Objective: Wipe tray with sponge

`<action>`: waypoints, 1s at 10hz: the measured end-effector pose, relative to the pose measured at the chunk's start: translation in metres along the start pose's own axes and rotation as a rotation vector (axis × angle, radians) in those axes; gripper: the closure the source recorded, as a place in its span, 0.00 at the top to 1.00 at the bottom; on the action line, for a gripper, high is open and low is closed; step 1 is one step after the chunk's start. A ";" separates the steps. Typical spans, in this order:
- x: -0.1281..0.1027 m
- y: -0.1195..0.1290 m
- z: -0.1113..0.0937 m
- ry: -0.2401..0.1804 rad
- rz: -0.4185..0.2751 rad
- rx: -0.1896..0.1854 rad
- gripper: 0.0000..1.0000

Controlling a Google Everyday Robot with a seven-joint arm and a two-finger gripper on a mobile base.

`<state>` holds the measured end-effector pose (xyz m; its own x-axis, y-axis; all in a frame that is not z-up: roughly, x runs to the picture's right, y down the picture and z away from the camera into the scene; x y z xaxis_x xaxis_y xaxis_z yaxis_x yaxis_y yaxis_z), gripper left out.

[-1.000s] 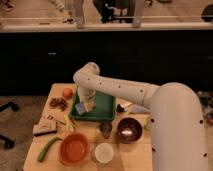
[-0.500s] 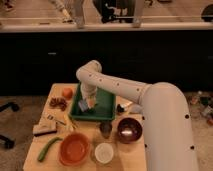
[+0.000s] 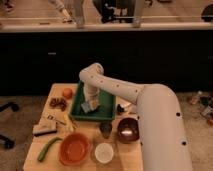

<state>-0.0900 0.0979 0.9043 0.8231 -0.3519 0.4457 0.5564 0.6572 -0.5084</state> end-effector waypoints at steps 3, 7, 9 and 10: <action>0.000 0.009 0.014 0.016 -0.019 -0.060 0.00; 0.032 0.034 -0.003 0.068 0.012 -0.091 0.00; 0.039 0.028 -0.007 0.080 0.017 -0.086 0.00; 0.039 0.022 -0.007 0.082 0.010 -0.085 0.00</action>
<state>-0.0455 0.0940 0.9056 0.8335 -0.4009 0.3803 0.5526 0.6032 -0.5752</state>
